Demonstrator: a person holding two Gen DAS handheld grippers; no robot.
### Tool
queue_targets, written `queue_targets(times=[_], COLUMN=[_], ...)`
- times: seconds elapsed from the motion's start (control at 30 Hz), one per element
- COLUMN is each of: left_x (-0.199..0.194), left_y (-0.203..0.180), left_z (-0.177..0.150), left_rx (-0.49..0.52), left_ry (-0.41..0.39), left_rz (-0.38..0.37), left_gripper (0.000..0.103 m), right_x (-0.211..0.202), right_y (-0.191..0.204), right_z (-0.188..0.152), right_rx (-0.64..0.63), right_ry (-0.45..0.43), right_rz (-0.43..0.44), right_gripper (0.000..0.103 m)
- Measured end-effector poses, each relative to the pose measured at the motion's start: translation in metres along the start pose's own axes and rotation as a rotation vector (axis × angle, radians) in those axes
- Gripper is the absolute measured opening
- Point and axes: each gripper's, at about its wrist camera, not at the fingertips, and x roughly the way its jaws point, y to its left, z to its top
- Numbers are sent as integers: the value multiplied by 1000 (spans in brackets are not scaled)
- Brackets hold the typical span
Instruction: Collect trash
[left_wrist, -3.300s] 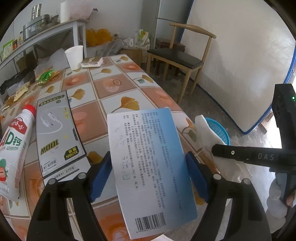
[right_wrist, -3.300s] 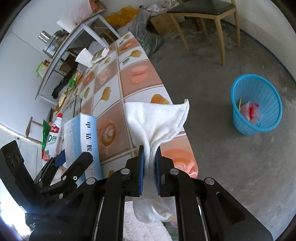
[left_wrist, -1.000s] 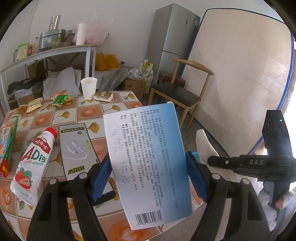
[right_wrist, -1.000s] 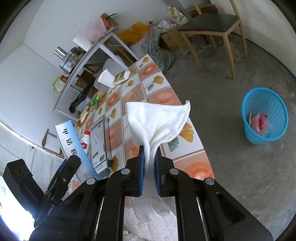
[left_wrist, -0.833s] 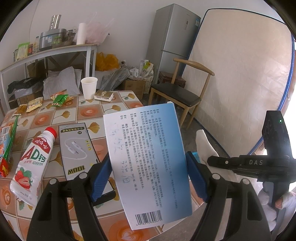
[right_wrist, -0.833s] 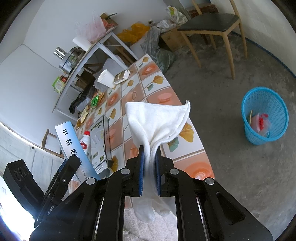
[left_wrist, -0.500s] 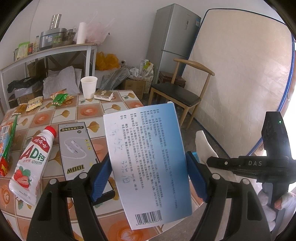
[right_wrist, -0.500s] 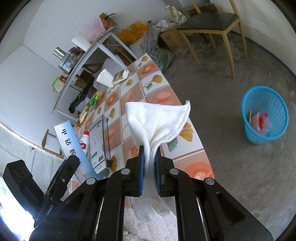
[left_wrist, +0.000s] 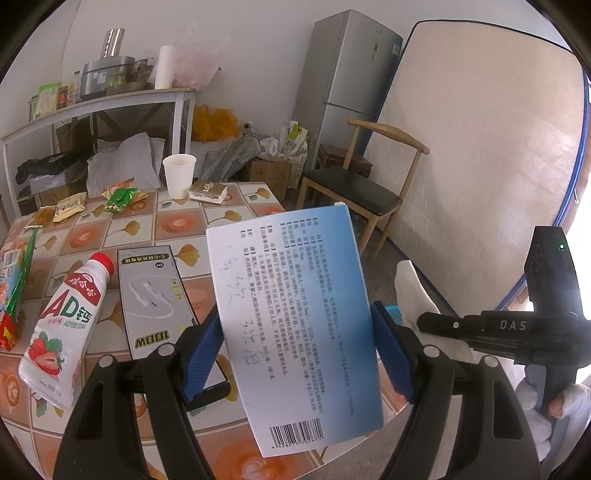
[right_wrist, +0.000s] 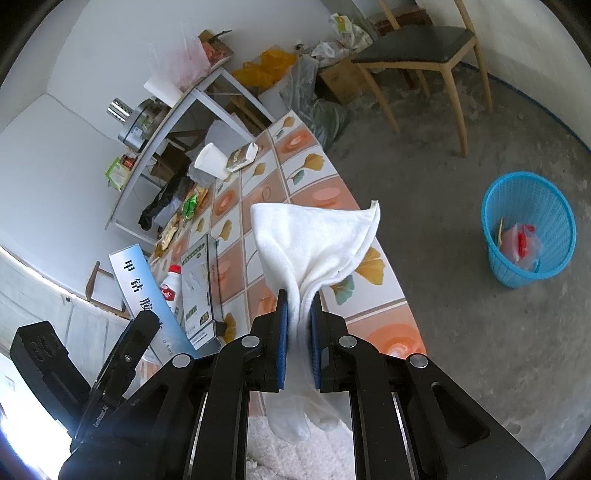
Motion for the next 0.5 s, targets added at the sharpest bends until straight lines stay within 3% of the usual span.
queue_targets(times=[0.33, 0.5], left_x=[-6, -2], left_y=[-10, -15], left_z=[21, 39], left_rx=[-1, -26], left_ry=[-41, -34], left_rz=[-25, -94], left_gripper=[75, 75], right_x=[-18, -35], right_y=[-16, -35], right_z=[8, 12], right_rx=[40, 90], right_ry=[-56, -106], right_rz=[15, 12], right_gripper=[9, 9])
